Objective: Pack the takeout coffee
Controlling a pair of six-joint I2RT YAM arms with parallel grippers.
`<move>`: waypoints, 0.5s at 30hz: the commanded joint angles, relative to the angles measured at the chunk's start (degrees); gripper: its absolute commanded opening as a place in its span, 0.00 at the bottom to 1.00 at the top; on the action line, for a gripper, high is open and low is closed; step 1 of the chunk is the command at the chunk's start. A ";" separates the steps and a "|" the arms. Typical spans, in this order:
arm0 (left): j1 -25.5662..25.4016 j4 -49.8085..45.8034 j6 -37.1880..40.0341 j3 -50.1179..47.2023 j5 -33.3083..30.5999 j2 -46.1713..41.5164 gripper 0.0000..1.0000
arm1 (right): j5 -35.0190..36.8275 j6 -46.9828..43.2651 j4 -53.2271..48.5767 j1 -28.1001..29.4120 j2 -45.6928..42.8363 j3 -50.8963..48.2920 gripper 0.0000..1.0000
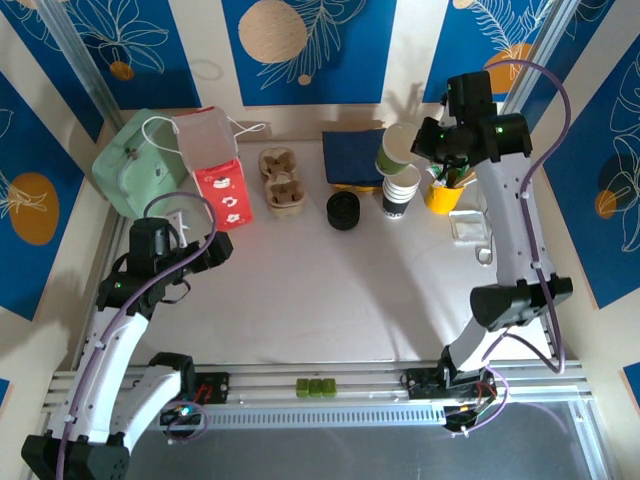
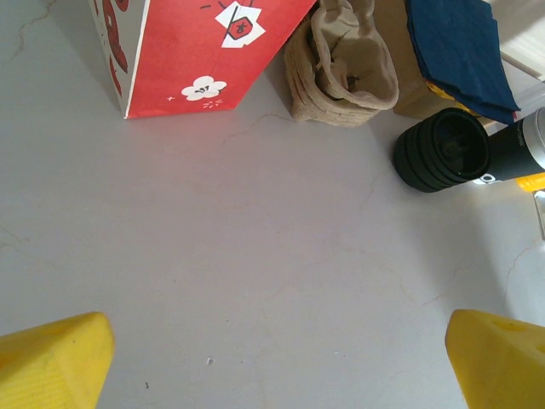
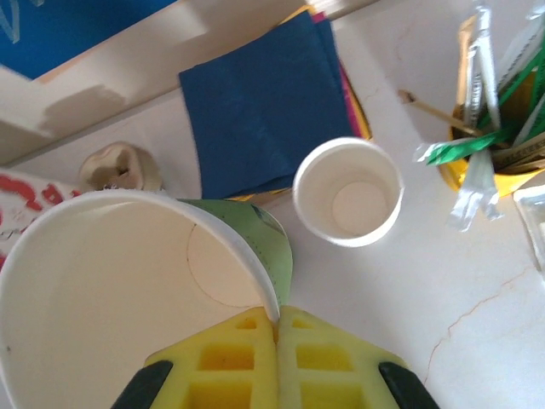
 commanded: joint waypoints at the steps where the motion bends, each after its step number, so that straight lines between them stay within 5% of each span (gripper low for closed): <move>1: -0.44 1.05 -0.36 1.32 1.18 -0.14 1.00 | -0.92 -1.59 -0.59 3.93 -4.83 -5.76 0.05; 15: -0.38 2.46 -1.58 0.08 2.24 -0.40 0.99 | 6.17 4.39 20.38 22.50 -18.26 -43.14 0.05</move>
